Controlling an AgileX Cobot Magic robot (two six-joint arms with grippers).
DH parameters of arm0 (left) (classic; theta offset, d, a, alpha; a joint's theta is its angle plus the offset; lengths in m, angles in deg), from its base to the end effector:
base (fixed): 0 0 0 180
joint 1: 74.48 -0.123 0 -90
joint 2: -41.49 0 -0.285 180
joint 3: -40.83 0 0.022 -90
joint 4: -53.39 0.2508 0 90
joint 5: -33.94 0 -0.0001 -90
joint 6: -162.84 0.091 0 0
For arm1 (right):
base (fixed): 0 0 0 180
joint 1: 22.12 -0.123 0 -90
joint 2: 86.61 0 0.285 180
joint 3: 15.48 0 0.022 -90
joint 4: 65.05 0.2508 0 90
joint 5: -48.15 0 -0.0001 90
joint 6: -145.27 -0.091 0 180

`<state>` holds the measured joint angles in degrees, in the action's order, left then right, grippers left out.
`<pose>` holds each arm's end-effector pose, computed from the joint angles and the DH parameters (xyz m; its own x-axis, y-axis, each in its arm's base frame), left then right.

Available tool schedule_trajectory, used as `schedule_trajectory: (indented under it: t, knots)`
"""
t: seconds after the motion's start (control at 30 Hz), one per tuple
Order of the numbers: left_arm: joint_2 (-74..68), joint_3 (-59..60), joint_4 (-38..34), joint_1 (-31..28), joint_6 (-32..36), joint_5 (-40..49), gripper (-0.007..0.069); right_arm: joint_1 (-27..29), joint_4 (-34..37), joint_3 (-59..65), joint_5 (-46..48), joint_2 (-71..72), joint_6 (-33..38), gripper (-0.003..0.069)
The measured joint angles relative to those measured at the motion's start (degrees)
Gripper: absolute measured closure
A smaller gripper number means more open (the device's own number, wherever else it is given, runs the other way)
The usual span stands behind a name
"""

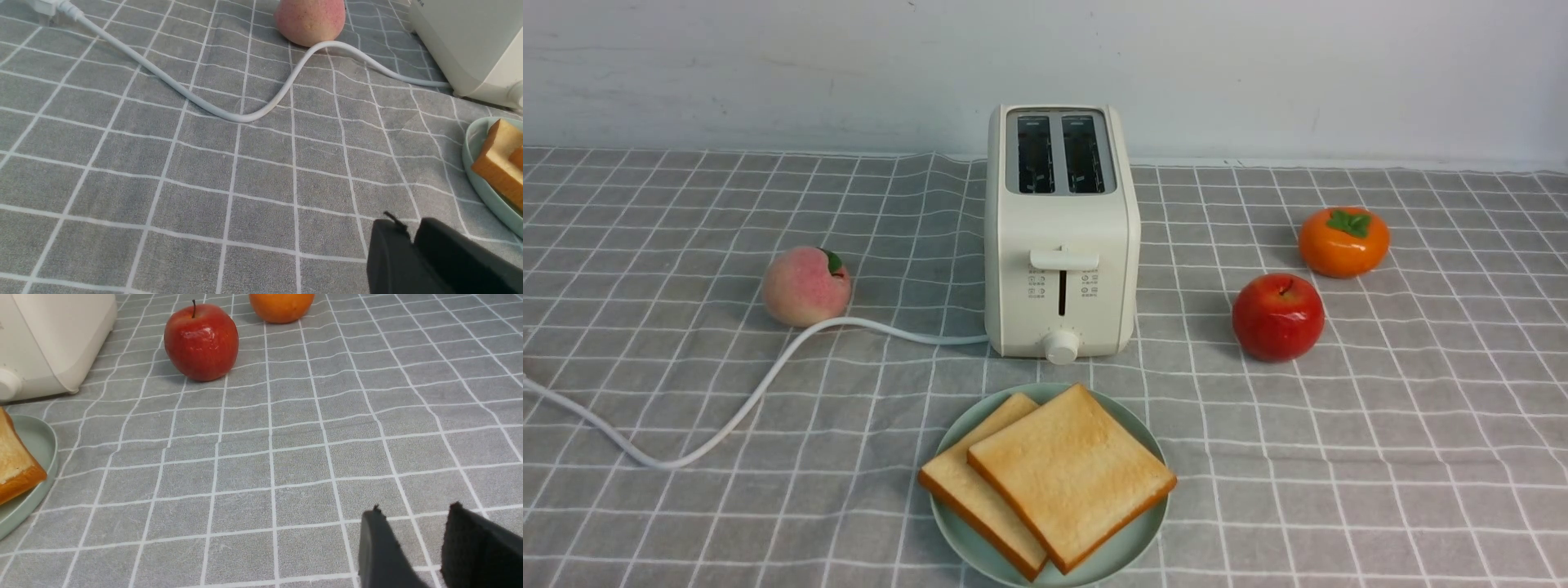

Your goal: Take toasted bread from bread machine on grey coffee table place on plate.

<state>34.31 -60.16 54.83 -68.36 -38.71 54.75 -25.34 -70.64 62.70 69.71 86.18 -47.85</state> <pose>0.0528 -0.0048 0.1705 -0.3066 -0.3145 -0.8984 -0.0083 0.9447 -0.3278 0.0526 -0.0003 0.1744 -0.2898 0.1216 -0.9493 0.0182 0.9924 0.1216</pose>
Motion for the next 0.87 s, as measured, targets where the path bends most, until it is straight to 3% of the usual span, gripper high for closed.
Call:
schedule_trajectory:
  t: [0.87]
  knots:
    - [0.0,0.0,0.0,0.0,0.0,0.0,0.0521,0.0,0.0,0.0,0.0,0.0,0.0,0.042]
